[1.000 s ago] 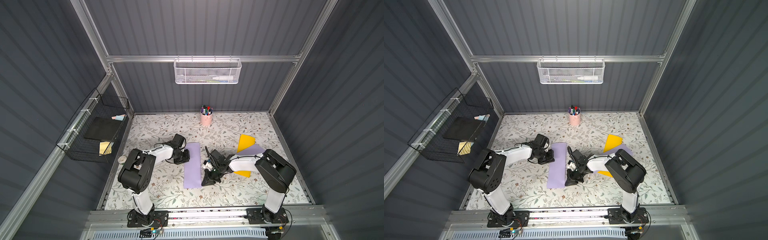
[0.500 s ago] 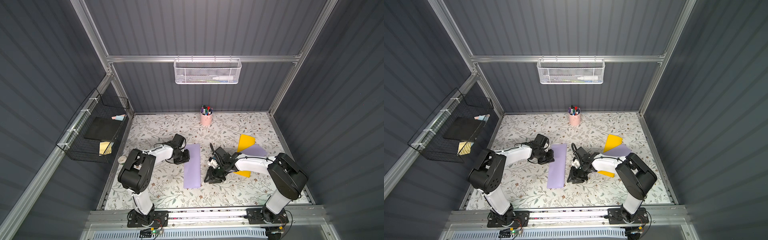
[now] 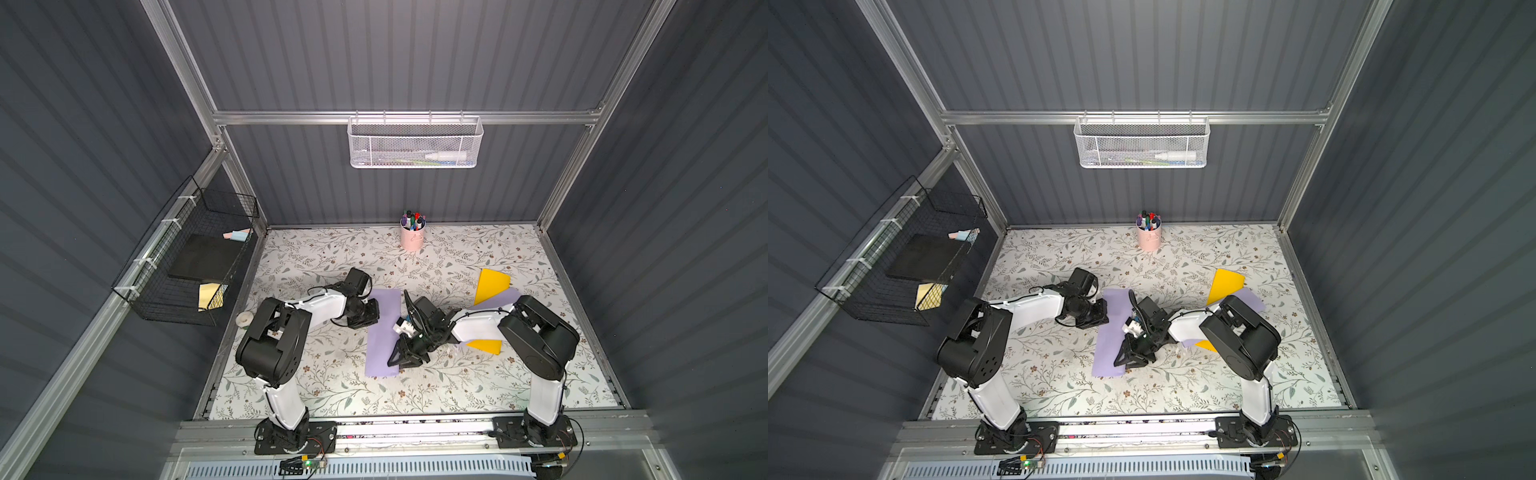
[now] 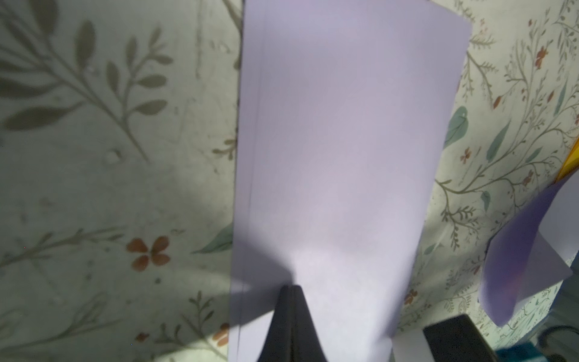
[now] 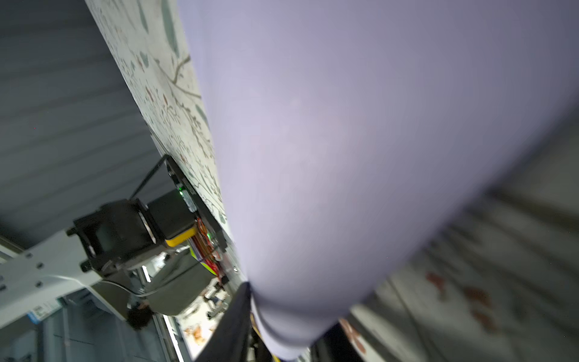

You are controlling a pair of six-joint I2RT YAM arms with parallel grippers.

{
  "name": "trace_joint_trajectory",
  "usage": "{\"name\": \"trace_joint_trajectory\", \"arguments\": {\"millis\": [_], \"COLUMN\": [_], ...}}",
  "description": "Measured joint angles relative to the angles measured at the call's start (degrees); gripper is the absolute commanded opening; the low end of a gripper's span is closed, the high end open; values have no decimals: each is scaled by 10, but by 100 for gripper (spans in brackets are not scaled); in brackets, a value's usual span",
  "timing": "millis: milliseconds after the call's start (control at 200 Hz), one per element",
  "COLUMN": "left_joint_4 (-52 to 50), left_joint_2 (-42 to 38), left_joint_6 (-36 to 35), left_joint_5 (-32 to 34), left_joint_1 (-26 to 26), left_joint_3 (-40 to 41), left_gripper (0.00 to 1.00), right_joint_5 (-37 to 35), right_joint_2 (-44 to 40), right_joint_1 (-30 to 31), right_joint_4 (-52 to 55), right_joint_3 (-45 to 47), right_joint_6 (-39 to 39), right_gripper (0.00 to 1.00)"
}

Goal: Fold the rectangular paper in half along the long edge
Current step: Fold the paper at the center of the board.

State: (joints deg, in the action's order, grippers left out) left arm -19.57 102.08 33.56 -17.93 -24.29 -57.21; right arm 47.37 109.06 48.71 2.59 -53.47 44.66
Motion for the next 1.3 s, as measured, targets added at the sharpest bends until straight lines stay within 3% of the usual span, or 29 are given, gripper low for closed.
{"name": "trace_joint_trajectory", "arguments": {"millis": [180,330,370,420,465,520,640,750,840,1036,1141,1216,1301], "left_joint_4": [0,0,0,0,0,0,0,0,0,0,0,0,0], "left_joint_2": [0,0,0,0,0,0,0,0,0,0,1,1,1], "left_joint_6": [0,0,0,0,0,0,0,0,0,0,0,0,0], "left_joint_5": [0,0,0,0,0,0,0,0,0,0,0,1,1], "left_joint_1": [0,0,0,0,0,0,0,0,0,0,0,0,0], "left_joint_3": [0,0,0,0,0,0,0,0,0,0,0,0,0], "left_gripper": [0,0,0,0,0,0,0,0,0,0,0,0,0], "right_joint_5": [-10,-21,-24,-30,-38,-38,-59,-66,-67,-71,-71,-70,-77], "right_joint_2": [-1,-7,-9,-12,-16,-21,-30,-28,-22,-5,-5,-5,-5], "right_joint_1": [0,0,0,0,0,-1,-3,-13,-22,-33,-35,-36,-42], "right_joint_4": [2,8,10,18,29,37,48,48,46,44,49,52,54], "right_joint_3": [2,2,2,2,2,-1,-9,-9,-12,-23,-28,-31,-36], "right_joint_6": [6,3,3,2,1,-6,-8,-7,-10,-15,-15,-17,-16], "right_gripper": [0,0,10,32,41,46,46,41,24,0,0,27,42]}}
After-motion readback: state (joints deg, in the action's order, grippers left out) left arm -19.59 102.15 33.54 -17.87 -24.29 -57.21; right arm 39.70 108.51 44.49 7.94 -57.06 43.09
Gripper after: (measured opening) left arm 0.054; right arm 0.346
